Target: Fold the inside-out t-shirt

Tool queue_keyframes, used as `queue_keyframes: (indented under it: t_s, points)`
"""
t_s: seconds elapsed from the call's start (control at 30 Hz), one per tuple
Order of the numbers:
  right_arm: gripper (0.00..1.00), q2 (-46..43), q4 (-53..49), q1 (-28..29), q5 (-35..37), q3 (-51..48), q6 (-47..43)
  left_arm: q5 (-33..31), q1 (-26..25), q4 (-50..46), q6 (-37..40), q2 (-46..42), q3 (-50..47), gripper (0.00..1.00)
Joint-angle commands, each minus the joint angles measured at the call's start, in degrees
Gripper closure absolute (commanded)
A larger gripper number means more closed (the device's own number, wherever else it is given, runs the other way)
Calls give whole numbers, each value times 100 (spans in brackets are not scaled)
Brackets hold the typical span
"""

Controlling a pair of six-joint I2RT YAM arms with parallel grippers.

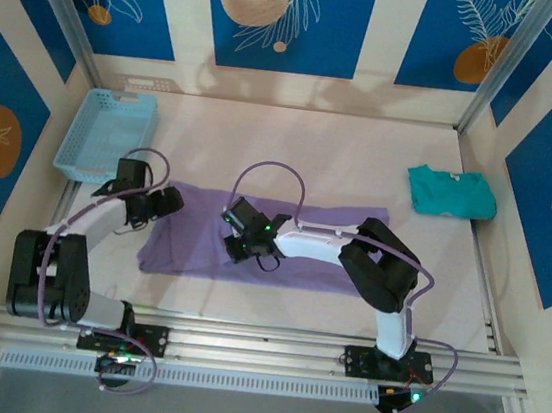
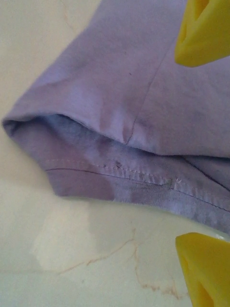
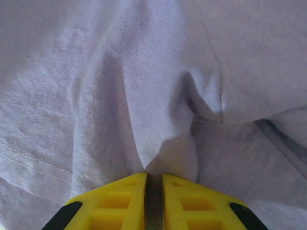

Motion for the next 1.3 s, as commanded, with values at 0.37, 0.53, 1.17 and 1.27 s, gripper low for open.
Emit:
queue_keyframes:
  t_s: [0.37,0.53,1.17,1.27]
  points:
    - [84,-71,180,43,-253,-305,507,607,-647,-83,525,834,218,14]
    - [84,-148,215,-2,-221,-315,450,758,-1024,-40,419,781,204,31]
    - [55,-1297,222,-41,-216,-704,306,-557,-1001,-349,539,375,250,100]
    - [53,-1895,100,-126,-82,-1047,231,-983,-913,-731,608,179,418,100]
